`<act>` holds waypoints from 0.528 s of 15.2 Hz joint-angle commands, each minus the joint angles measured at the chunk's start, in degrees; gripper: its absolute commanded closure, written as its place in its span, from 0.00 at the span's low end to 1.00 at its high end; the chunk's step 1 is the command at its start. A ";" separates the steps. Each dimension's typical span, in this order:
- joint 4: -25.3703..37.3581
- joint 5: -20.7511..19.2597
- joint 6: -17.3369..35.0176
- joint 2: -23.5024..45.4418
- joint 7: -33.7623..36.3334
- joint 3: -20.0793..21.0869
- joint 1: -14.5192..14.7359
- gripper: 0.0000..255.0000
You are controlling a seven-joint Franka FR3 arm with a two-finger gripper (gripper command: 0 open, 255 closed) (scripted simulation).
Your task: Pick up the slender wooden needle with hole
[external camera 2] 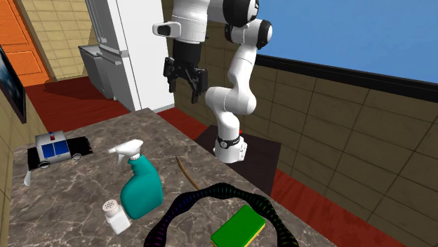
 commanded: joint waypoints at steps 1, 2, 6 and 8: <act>0.00 0.00 0.00 0.00 0.00 0.00 0.00 0.00; -1.77 -0.41 1.95 0.20 -3.40 -0.98 1.16 0.00; -8.17 -2.18 9.66 1.72 -16.87 -5.06 5.80 0.00; -10.98 -3.05 13.49 2.90 -23.61 -7.10 8.00 0.00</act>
